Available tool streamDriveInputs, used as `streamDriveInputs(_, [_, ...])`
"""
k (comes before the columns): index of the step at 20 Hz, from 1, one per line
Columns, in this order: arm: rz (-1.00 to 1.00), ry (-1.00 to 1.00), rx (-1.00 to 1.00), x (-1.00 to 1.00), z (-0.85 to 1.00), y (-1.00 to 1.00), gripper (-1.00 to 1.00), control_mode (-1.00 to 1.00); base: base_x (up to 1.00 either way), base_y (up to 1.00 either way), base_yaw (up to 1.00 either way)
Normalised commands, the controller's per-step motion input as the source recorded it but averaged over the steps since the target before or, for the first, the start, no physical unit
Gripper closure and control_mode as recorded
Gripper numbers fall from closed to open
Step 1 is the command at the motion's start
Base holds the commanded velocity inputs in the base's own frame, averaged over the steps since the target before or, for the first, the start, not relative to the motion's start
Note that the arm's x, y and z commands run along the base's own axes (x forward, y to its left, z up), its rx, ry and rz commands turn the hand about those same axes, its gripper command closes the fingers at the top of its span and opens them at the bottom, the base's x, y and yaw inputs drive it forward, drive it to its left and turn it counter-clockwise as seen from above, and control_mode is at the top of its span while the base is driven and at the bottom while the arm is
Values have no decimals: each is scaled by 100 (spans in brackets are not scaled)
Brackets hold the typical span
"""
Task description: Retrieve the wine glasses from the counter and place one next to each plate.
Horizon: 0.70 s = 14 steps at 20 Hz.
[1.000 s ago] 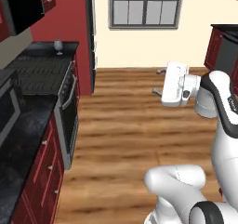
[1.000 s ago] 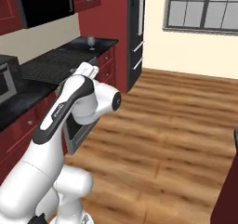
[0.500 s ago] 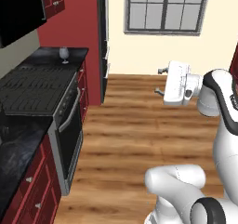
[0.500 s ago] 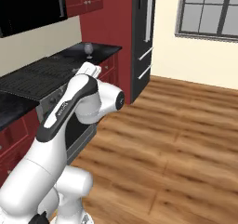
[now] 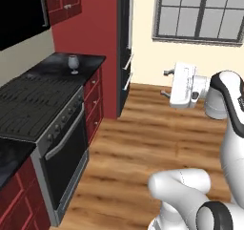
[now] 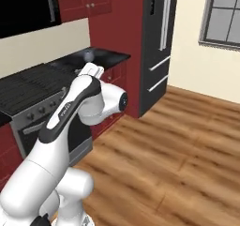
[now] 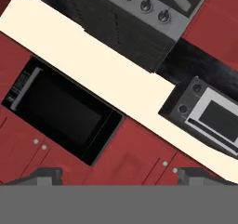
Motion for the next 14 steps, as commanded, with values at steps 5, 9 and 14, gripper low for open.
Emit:
streamDriveInputs(5, [0, 0, 0, 0, 0, 0, -100, 100, 100, -92, 41])
streamDriveInputs(9, [0, 0, 0, 0, 0, 0, -100, 100, 100, -96, 42])
streamDriveInputs(14, [0, 0, 0, 0, 0, 0, -100, 100, 99, -97, 45])
